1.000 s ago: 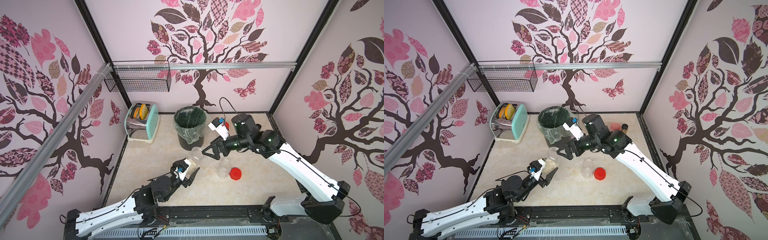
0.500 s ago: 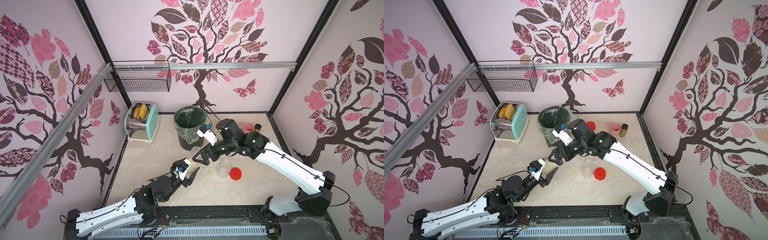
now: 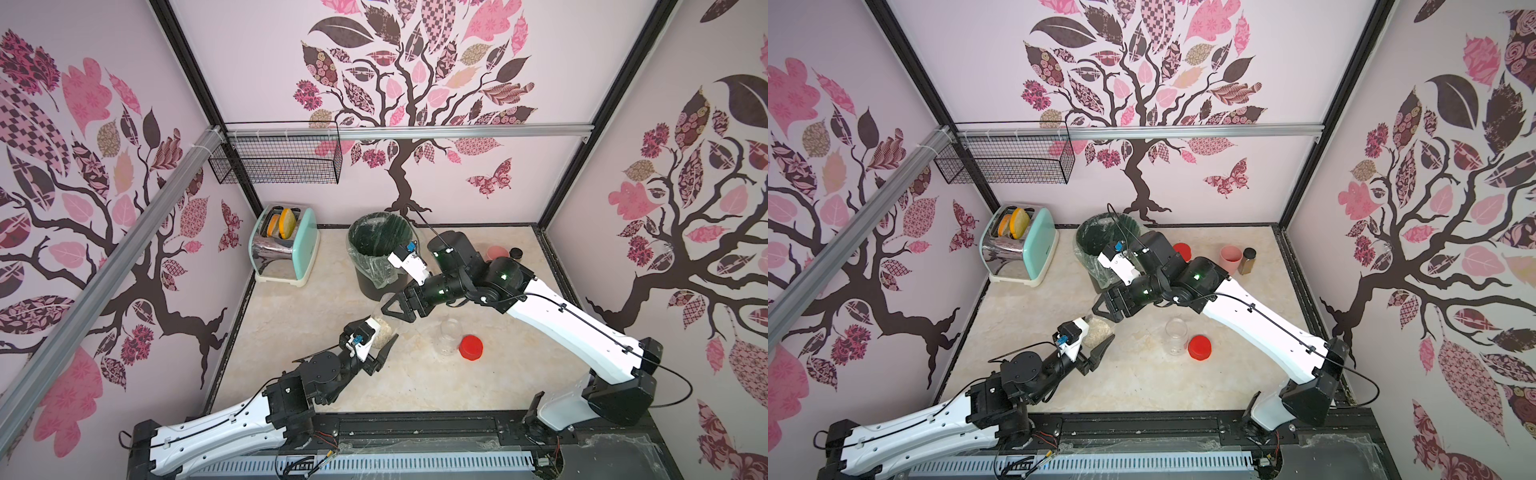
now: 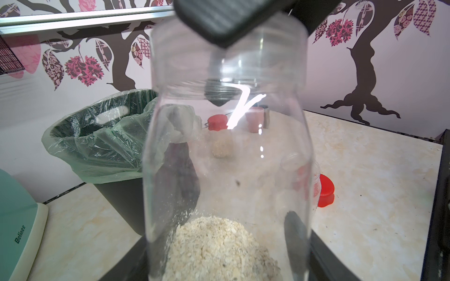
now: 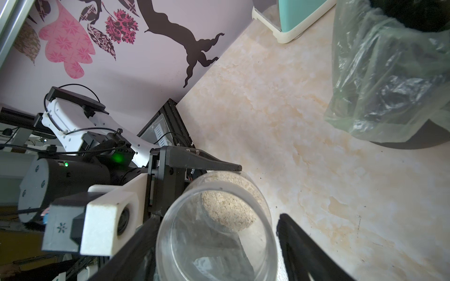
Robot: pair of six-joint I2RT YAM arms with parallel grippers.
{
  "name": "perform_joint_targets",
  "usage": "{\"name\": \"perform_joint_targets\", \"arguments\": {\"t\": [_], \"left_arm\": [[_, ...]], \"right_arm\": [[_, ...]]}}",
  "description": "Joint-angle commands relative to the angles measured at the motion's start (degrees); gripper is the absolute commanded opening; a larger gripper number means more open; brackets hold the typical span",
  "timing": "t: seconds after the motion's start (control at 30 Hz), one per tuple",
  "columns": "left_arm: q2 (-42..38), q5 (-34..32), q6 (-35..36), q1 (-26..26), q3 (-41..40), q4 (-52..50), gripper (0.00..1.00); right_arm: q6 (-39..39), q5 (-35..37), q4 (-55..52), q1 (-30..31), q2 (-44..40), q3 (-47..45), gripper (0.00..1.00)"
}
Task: Empty expired oatmeal from jars
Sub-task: Unscrew the lid from the jar.
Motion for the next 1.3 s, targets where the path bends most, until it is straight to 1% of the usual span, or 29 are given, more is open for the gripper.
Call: {"name": "perform_joint_targets", "arguments": {"t": [0.0, 0.07, 0.17, 0.23, 0.27, 0.33, 0.4, 0.47, 0.53, 0.57, 0.63, 0.73, 0.83, 0.87, 0.9, 0.93, 0.97, 1.03, 1.07, 1.13, 1.2, 1.23, 1.27], "left_arm": [[-0.8, 0.2, -0.4, 0.0, 0.3, 1.0, 0.4], [-0.9, 0.3, -0.5, 0.0, 0.3, 1.0, 0.4], [-1.1, 0.3, -0.6, -0.1, 0.4, 0.6, 0.4], [-1.2, 0.4, -0.8, -0.1, 0.5, 0.2, 0.39], [-1.4, 0.5, -0.9, -0.1, 0.6, 0.1, 0.39], [-1.5, 0.9, -1.2, -0.1, 0.6, -0.1, 0.38], [-1.5, 1.4, -1.6, -0.1, 0.8, -0.3, 0.38], [-1.6, 1.6, -2.0, -0.2, 1.0, -0.9, 0.37], [-2.0, 1.8, -2.0, -0.3, 1.3, -1.4, 0.37], [-2.3, 1.8, -2.1, -0.3, 1.4, -1.5, 0.36], [-3.0, 2.0, -2.3, -0.6, 1.4, -1.7, 0.36], [-3.9, 1.9, -2.5, -0.8, 1.2, -1.9, 0.36], [-4.7, 1.3, -2.2, -1.2, 1.0, -2.0, 0.35], [-5.1, 1.1, -2.1, -1.2, 0.8, -1.9, 0.35], [-5.4, 0.9, -2.1, -1.3, 0.7, -1.8, 0.35], [-5.6, 0.8, -2.0, -1.3, 0.5, -1.6, 0.35], [-5.9, 0.5, -1.8, -1.3, 0.2, -1.3, 0.35], [-6.2, 0.2, -1.4, -1.4, -0.1, -0.5, 0.35], [-6.2, -0.1, -1.1, -1.4, -0.3, -0.1, 0.35], [-6.1, -0.7, -0.3, -1.3, -0.8, 1.0, 0.35], [-5.6, -1.7, 0.9, -1.4, -1.1, 2.8, 0.36], [-5.3, -2.1, 1.4, -1.4, -1.2, 3.5, 0.36], [-4.9, -2.7, 2.1, -1.4, -1.1, 4.0, 0.36]], "right_arm": [[-2.1, -0.4, -1.9, 0.3, 0.4, 2.0, 0.81], [-3.0, -0.7, -2.3, 0.3, 0.6, 2.3, 0.76], [-4.4, -0.4, -3.2, 0.3, 0.9, 3.5, 0.64], [-6.6, -1.6, -3.4, 0.3, 0.8, 4.3, 0.57], [-9.2, -3.1, -3.6, 0.3, 0.8, 4.6, 0.51], [-17.8, -7.3, -3.8, 0.3, 0.3, 4.5, 0.49], [-27.5, -9.4, -4.3, 0.2, -0.8, 3.9, 0.46], [-38.8, -12.8, -5.4, 0.1, -2.3, 2.4, 0.46], [-49.7, -16.0, -3.5, -0.2, -4.7, -1.4, 0.46], [-53.4, -17.1, -1.1, -0.6, -6.1, -3.9, 0.47], [-58.5, -18.5, 2.4, -1.6, -7.8, -7.3, 0.51], [-65.8, -21.6, 1.1, -3.5, -7.2, -7.9, 0.61], [-68.9, -21.7, -0.7, -4.2, -5.6, -6.8, 0.74], [-69.1, -21.3, -1.5, -4.4, -5.1, -5.9, 0.82], [-68.7, -20.7, -1.9, -4.5, -4.7, -4.9, 0.93], [-67.8, -20.1, -2.1, -4.6, -4.5, -4.0, 0.99], [-66.4, -19.4, -2.4, -4.7, -4.5, -2.8, 0.99], [-60.8, -17.9, -1.1, -4.6, -4.9, -0.5, 1.0], [-56.4, -16.5, 0.3, -4.6, -5.1, 0.6, 1.0], [-44.1, -11.6, 4.1, -4.2, -5.3, 2.9, 1.0], [-30.8, -3.2, 5.1, -2.3, -4.6, 6.0, 1.0], [-24.3, 3.2, 3.8, -0.8, -3.6, 8.0, 1.0], [-17.9, 7.9, 1.6, 0.0, -2.2, 10.1, 1.0]]}}
